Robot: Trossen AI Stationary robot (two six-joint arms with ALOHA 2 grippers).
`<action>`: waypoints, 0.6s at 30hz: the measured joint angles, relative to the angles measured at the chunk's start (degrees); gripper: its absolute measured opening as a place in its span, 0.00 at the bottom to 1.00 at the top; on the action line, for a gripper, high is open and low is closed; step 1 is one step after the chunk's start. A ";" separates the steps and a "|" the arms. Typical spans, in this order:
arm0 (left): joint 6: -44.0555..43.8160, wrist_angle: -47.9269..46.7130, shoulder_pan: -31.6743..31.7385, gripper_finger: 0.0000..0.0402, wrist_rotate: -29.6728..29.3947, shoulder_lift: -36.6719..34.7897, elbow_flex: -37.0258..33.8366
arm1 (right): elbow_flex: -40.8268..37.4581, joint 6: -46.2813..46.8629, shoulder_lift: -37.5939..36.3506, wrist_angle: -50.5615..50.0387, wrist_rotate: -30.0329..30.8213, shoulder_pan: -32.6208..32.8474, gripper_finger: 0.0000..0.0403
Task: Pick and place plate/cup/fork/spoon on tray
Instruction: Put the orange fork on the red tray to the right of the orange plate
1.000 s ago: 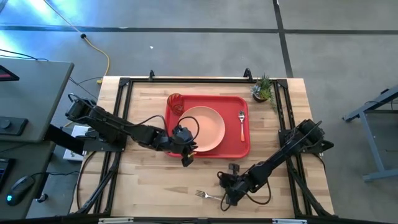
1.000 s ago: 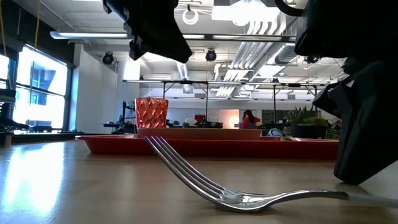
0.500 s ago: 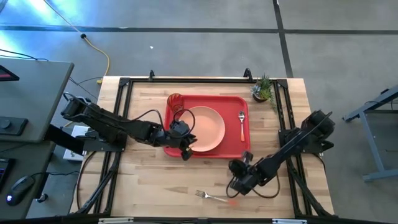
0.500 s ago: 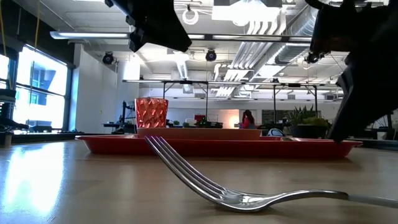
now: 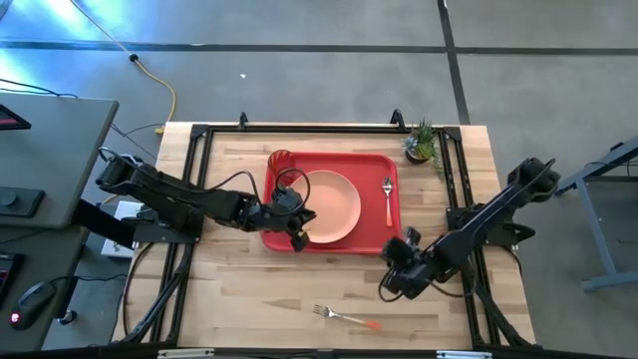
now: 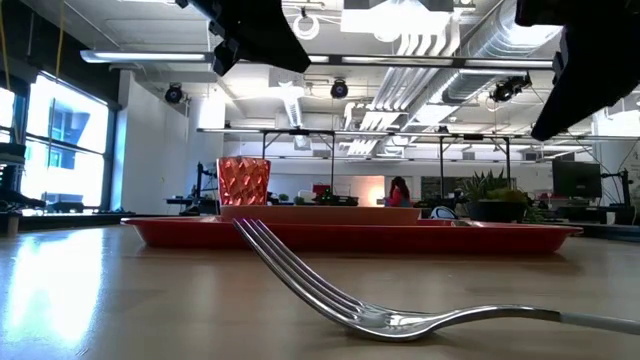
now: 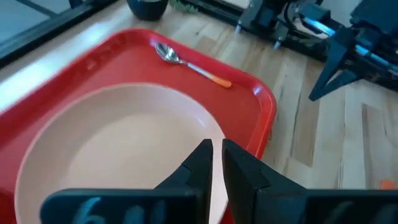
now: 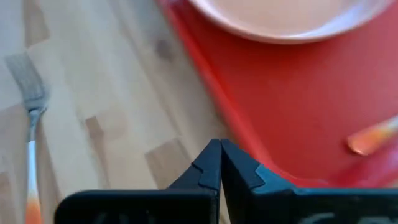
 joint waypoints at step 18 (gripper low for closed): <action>3.36 -2.24 1.10 0.08 1.43 -1.20 5.05 | 0.03 9.43 -1.12 -5.84 6.96 2.05 0.00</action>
